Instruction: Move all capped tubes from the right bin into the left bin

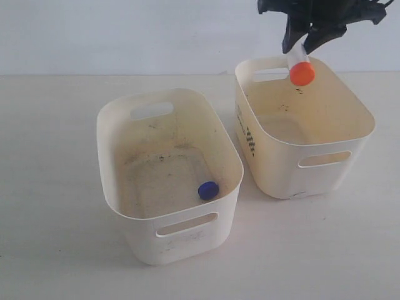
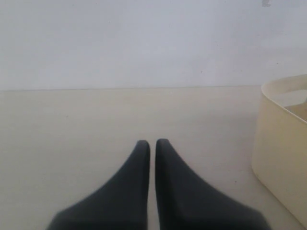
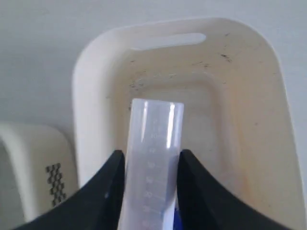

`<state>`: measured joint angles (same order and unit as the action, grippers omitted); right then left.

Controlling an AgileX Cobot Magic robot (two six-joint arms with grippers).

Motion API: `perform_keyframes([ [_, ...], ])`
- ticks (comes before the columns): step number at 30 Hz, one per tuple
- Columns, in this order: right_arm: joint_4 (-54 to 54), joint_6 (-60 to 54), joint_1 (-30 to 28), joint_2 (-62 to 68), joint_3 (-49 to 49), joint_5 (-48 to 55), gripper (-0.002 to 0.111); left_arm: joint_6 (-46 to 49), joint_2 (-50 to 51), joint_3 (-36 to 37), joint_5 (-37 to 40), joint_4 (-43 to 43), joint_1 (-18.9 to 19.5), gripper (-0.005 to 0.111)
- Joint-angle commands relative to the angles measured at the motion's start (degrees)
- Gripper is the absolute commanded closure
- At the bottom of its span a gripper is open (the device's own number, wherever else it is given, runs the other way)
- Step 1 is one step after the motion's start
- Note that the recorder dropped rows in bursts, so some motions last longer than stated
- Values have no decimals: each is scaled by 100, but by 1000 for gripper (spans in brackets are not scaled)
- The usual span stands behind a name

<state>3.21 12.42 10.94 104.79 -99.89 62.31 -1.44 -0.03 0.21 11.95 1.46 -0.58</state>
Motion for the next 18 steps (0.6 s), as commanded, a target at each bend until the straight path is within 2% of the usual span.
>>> perform_keyframes([
  [1,244,-18,545,-511,-11,355,108,-54,3,-21,-35,-36,2,102],
  [8,441,384,2011,-567,-11,170,108,-54,3,-21,-35,-36,2,102],
  [10,320,628,2373,-328,11,71,105,-54,3,-21,-35,-36,2,102],
  [12,296,668,2645,-47,56,-18,85,-54,3,-21,-35,-36,2,102],
  [13,296,668,2795,122,56,-6,64,-54,3,-21,-35,-36,2,102],
  [15,258,678,2926,345,56,36,37,-54,3,-21,-35,-36,2,102],
  [16,230,694,2970,426,56,50,34,-54,3,-21,-35,-36,2,102],
  [18,230,694,2969,556,56,63,36,-54,3,-21,-35,-36,2,102],
])
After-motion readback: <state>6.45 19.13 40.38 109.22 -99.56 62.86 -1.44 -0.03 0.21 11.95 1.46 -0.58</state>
